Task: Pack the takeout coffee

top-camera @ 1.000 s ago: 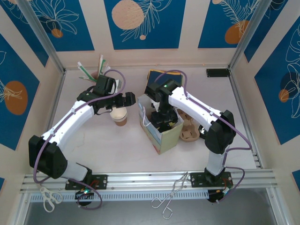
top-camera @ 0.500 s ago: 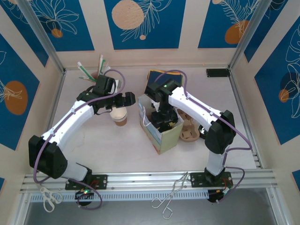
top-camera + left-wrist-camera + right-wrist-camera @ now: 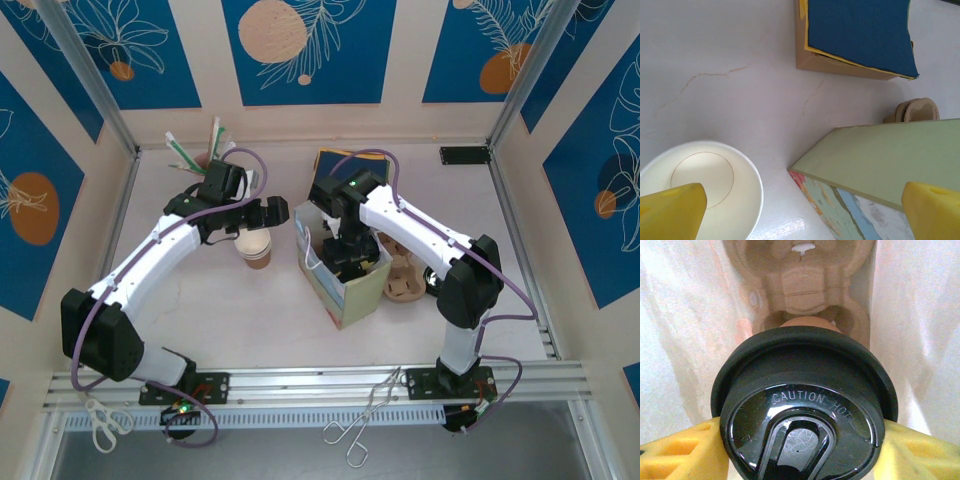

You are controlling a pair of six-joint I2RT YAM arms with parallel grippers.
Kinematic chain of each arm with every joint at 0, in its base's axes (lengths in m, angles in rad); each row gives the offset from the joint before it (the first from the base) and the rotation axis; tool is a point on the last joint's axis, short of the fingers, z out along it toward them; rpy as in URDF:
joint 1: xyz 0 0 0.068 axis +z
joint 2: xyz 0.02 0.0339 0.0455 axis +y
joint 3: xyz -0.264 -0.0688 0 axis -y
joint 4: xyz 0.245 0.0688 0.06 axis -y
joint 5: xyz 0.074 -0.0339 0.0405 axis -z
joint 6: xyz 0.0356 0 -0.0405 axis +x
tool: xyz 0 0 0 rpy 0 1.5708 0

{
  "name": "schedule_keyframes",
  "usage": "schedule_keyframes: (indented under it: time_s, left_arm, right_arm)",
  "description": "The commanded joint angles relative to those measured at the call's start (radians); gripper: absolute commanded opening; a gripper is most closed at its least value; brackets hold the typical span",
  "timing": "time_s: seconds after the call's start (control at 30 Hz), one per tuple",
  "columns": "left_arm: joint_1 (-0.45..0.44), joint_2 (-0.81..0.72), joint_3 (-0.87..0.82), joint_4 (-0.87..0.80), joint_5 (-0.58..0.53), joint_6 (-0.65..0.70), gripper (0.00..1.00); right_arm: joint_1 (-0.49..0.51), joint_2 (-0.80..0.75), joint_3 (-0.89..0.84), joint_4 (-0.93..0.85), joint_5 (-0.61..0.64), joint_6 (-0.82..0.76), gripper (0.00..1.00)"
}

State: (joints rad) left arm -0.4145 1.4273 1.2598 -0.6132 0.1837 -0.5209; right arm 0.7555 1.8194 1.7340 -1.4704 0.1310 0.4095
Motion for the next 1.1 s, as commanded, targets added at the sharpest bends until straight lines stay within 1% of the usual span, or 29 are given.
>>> schedule_keyframes:
  time_s: [0.0,1.07]
  left_arm:
    - [0.015,0.009,0.026,-0.005,0.019,0.012,1.0]
    - [0.017,0.013,0.027,-0.002,0.022,0.01,1.0]
  right_arm:
    - [0.007,-0.022,0.022,-0.033,-0.002,0.01,0.64]
    - [-0.005,-0.014,-0.01,-0.027,-0.024,0.012,0.64]
